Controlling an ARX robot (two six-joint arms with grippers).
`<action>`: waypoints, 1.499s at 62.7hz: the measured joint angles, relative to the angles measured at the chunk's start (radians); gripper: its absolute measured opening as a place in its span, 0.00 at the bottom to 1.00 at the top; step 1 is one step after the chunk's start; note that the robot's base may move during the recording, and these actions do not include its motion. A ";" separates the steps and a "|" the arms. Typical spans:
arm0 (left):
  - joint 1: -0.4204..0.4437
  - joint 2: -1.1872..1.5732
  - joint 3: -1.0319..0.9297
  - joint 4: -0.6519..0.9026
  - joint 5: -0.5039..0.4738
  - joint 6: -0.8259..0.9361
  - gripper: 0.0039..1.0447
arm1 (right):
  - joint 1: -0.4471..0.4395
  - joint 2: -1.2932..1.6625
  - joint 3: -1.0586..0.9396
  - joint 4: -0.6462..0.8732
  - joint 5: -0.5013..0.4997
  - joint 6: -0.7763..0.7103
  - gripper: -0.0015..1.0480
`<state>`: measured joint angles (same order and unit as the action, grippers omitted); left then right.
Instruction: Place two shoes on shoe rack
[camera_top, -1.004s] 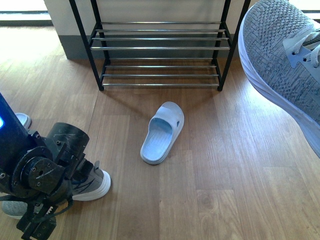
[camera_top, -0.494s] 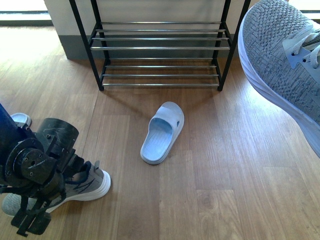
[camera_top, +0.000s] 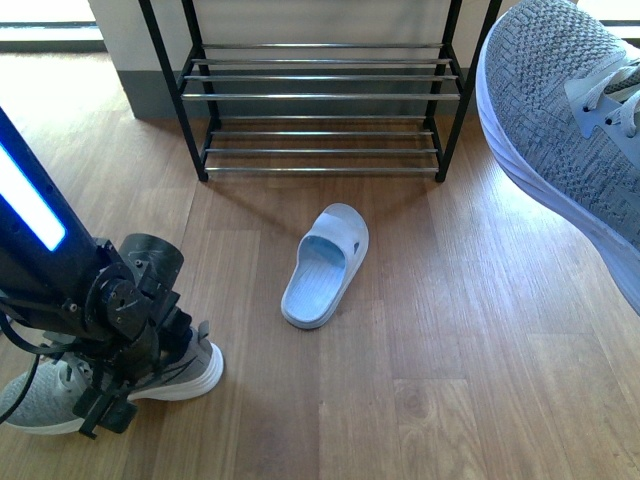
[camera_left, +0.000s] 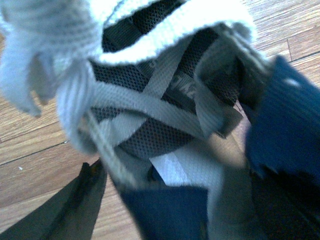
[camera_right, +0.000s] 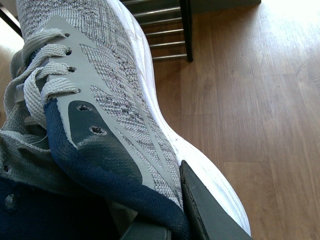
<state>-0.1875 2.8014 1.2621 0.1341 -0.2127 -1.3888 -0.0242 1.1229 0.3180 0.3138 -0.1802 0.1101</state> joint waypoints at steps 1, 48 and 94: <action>0.000 0.003 0.002 -0.001 0.000 0.000 0.74 | 0.000 0.000 0.000 0.000 0.000 0.000 0.01; -0.010 -0.141 -0.124 0.084 -0.110 0.263 0.01 | 0.000 0.000 0.000 0.000 0.000 0.000 0.01; -0.274 -1.577 -0.858 0.002 -0.366 1.059 0.01 | 0.000 0.000 0.000 0.000 0.000 0.000 0.01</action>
<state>-0.4618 1.2243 0.4038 0.1356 -0.5789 -0.3298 -0.0242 1.1229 0.3180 0.3138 -0.1802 0.1101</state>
